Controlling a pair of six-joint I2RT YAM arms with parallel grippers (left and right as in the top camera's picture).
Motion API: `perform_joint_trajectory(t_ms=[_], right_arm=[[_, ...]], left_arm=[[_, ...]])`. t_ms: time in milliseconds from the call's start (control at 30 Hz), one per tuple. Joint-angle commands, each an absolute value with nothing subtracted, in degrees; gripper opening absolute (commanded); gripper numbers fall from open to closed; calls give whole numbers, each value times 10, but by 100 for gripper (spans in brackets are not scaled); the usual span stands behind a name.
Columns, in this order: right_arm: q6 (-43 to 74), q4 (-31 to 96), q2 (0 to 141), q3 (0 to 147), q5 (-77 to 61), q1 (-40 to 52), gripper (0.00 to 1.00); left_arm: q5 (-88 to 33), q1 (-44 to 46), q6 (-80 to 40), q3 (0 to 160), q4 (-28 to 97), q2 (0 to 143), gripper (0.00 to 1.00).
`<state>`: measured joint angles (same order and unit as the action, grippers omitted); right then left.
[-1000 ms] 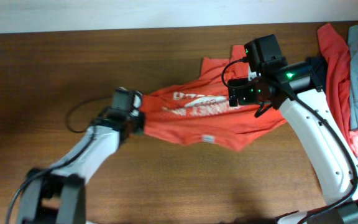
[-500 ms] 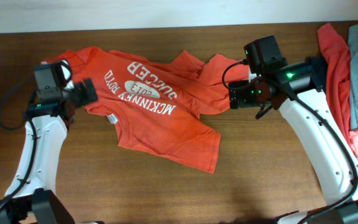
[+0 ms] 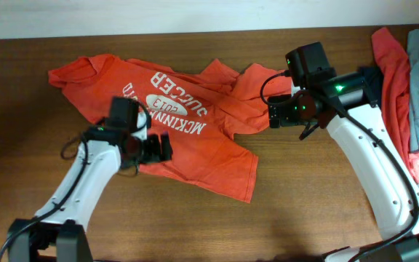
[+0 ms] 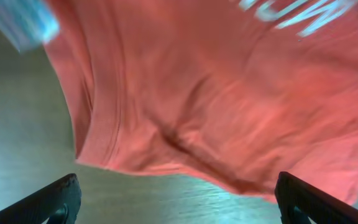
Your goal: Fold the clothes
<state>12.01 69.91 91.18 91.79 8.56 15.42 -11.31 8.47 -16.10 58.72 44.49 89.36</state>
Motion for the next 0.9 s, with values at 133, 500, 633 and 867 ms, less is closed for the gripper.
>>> perform_joint_trajectory(t_ms=[133, 500, 633, 867], right_arm=[[123, 701, 899, 929, 97, 152, 99], [123, 708, 899, 929, 97, 152, 99], [123, 708, 899, 929, 97, 152, 99], [123, 708, 899, 929, 97, 152, 99]], left_arm=[[-77, 85, -249, 499, 360, 892, 99], [-82, 85, -276, 480, 314, 964, 99], [-78, 85, -276, 480, 306, 977, 52], [-21, 57, -274, 493, 323, 968, 0]])
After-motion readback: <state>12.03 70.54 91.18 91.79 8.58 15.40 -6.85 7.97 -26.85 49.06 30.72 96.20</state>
